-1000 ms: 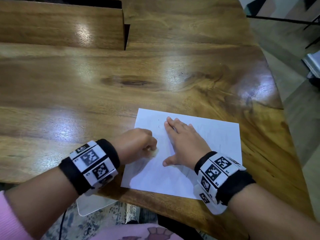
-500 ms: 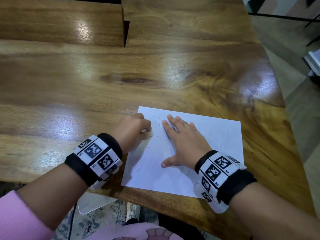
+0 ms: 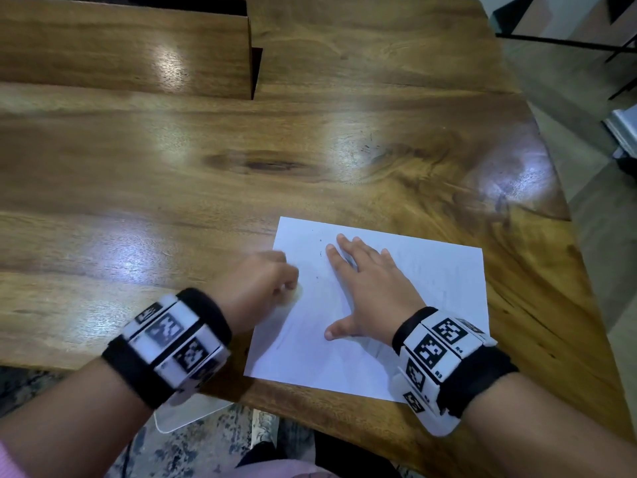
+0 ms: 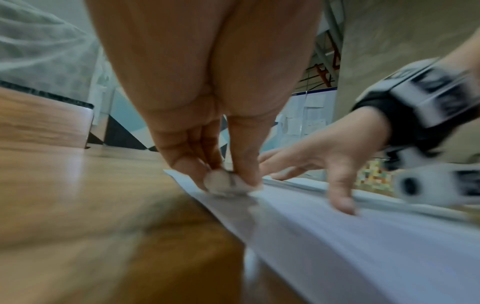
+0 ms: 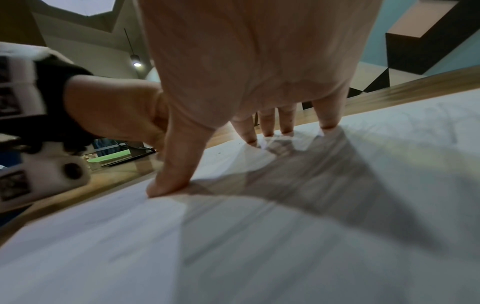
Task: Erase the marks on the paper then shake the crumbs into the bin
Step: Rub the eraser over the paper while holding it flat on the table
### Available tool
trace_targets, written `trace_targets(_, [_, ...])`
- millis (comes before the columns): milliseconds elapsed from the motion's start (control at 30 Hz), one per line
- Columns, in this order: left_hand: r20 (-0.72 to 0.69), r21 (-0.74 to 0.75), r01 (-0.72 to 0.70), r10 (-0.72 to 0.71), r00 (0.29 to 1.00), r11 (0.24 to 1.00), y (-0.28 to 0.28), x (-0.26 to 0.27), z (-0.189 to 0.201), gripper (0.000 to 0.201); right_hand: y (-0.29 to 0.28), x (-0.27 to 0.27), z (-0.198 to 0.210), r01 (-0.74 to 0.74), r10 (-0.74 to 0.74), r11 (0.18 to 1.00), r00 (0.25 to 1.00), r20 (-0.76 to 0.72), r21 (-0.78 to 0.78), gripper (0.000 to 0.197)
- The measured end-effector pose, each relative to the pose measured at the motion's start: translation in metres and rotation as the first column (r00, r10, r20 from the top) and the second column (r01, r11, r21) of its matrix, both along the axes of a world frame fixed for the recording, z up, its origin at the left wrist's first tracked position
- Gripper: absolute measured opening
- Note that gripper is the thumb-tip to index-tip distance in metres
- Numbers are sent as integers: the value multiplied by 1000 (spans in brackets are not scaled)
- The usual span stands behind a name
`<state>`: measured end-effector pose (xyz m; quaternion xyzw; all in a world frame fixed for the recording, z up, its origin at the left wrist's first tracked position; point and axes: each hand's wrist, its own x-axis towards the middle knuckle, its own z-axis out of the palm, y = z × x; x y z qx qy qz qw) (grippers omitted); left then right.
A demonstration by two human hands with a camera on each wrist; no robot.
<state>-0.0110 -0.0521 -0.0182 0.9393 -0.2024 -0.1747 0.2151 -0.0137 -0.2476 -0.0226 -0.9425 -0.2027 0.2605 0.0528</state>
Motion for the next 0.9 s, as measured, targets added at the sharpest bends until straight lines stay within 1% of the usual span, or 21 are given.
trace_targets(100, [-117, 6, 117, -115, 986, 993, 12, -21, 2, 10, 0, 0, 0, 0, 0, 1000, 1000, 1, -2, 122])
trace_targets(133, [-111, 0, 120, -119, 987, 993, 12, -20, 2, 10, 0, 0, 0, -3, 3, 1000, 1000, 0, -3, 122])
trace_targets(200, [-30, -41, 55, -56, 998, 998, 5, -8, 2, 3, 0, 0, 1, -2, 2, 1000, 1000, -2, 2, 121])
trace_targets(267, [4, -43, -23, 23, 1000, 999, -3, 4, 1, 9, 0, 0, 1, 2, -2, 1000, 1000, -4, 5, 121])
trace_targets(300, [4, -37, -32, 33, 999, 999, -5, 6, -1, 9, 0, 0, 1, 1, -1, 1000, 1000, -2, 4, 121])
trace_targets(367, [2, -23, 16, -16, 1000, 1000, -1, -2, -2, 6, 0, 0, 1, 0, 0, 1000, 1000, -1, 2, 121])
trace_targets(400, [-12, -25, 54, -54, 998, 998, 5, -11, -4, 9, 0, 0, 1, 0, 0, 1000, 1000, -1, 2, 121])
trace_targets(467, [-91, -24, 120, -122, 988, 992, 15, -28, -2, 16, 0, 0, 1, 1, -1, 1000, 1000, 0, 4, 121])
trace_targets(533, [-119, -15, 143, -144, 983, 990, 20, -34, -1, 17, 0, 0, 1, 0, 0, 1000, 1000, -2, 6, 121])
trace_targets(600, [-42, -31, 108, -109, 993, 994, 17, -26, 0, 13, 0, 0, 1, -2, 2, 1000, 1000, -1, 6, 121])
trace_targets(667, [40, -54, 14, -12, 999, 998, 8, -12, 0, 4, -1, 0, 0, 1, -1, 1000, 1000, -1, 9, 121])
trace_targets(733, [62, -65, -67, 71, 996, 996, 2, -2, 0, 6, -1, 0, 0, 4, -4, 1000, 1000, 1, 14, 121])
trace_targets(767, [55, -58, -70, 73, 996, 996, 1, -1, 0, 5, -1, 0, 0, 3, -3, 1000, 1000, 1, 13, 121])
trace_targets(833, [12, -34, 9, -8, 1000, 999, 6, -9, 1, 2, -1, -1, 0, 0, 0, 1000, 1000, -2, 11, 121])
trace_targets(900, [-107, -6, 112, -112, 988, 994, 13, -20, 4, 7, -1, 0, 0, 5, -5, 1000, 1000, -3, 16, 122])
